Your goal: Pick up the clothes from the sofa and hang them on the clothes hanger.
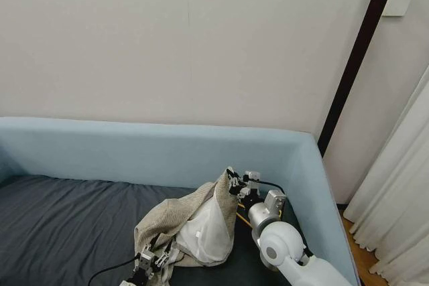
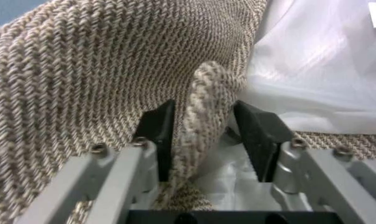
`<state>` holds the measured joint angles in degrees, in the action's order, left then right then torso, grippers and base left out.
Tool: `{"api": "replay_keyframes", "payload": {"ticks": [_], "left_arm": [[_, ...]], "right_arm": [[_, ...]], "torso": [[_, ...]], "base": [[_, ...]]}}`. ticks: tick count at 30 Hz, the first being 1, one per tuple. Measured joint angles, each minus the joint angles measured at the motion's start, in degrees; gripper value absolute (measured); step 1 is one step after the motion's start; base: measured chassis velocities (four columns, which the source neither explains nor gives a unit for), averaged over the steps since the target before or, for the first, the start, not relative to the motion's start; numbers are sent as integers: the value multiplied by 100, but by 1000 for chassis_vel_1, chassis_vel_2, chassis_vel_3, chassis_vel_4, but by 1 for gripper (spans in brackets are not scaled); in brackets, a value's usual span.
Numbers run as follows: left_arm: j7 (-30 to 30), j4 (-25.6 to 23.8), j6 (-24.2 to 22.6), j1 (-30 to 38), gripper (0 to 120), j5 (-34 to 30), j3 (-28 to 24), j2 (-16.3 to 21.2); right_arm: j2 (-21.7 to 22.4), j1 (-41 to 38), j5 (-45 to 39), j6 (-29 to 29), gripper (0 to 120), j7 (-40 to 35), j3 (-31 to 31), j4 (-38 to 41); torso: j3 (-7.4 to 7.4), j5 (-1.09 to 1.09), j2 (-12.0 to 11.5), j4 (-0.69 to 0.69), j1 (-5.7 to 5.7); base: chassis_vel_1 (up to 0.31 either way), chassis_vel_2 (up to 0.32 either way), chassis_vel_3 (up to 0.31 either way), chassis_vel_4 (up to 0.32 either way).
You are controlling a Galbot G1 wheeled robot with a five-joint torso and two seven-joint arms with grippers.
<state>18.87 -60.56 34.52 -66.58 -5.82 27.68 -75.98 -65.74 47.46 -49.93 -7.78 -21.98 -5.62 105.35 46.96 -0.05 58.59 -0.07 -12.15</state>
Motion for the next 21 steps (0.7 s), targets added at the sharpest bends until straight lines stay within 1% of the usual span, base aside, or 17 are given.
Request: {"api": "replay_keyframes", "payload": {"ticks": [2,3,5,7,8,10,11,13,14,16,17,18,19,21], "left_arm": [[0,-23,4,-16,27,-27,3,21],[0,-23,4,-16,27,-27,3,21],[-23,-47,23,-29,16,-51,4,42],[-39,-99,44,-52,9,-91,9,59],[-39,-99,44,-52,9,-91,9,59],[-46,-217,61,-111,0,-144,11,84],[-58,-352,63,-181,0,-190,12,112],[-171,-986,56,-452,0,-303,19,268],[-171,-986,56,-452,0,-303,19,268],[-325,-1748,74,-690,0,-452,67,508],[-364,-1979,74,-743,0,-528,92,596],[-426,-2414,57,-828,0,-733,140,787],[-426,-2414,57,-828,0,-733,140,787],[-625,-3236,-123,-939,0,-1361,267,1287]], "right_arm": [[-2,-3,6,1,0,-5,-2,-10],[-2,-3,6,1,0,-5,-2,-10],[-1,-7,16,6,0,-18,-2,-18],[6,-14,22,12,0,-31,-2,-20],[6,-14,22,12,0,-31,-2,-20],[15,-22,35,44,0,-42,2,-20],[24,-31,44,80,0,-51,9,-21],[82,-77,56,204,0,-90,51,3],[82,-77,56,204,0,-90,51,3],[208,-131,46,224,0,-110,124,117],[254,-151,45,225,0,-105,153,164],[347,-200,42,226,0,-81,212,262],[347,-200,42,226,0,-81,212,262],[531,-291,1,226,0,2,340,461]], "torso": [[0,0,0,0,0],[0,0,0,0,0],[0,0,0,0,0],[0,0,0,0,0],[0,0,0,0,0],[0,-1,0,0,0],[0,0,0,-1,0],[1,-1,0,0,0],[1,-1,0,0,0],[0,-1,0,1,0],[1,-1,0,1,0],[0,0,0,0,0],[0,0,0,0,0],[0,0,0,-1,0]], "base": [[0,0,0,0],[0,0,0,0],[0,0,0,0],[0,0,0,0],[0,0,0,0],[0,0,0,0],[0,0,0,0],[0,0,0,0],[0,0,0,0],[0,0,0,0],[0,0,0,0],[0,0,0,0],[0,0,0,0],[0,0,0,0]]}}
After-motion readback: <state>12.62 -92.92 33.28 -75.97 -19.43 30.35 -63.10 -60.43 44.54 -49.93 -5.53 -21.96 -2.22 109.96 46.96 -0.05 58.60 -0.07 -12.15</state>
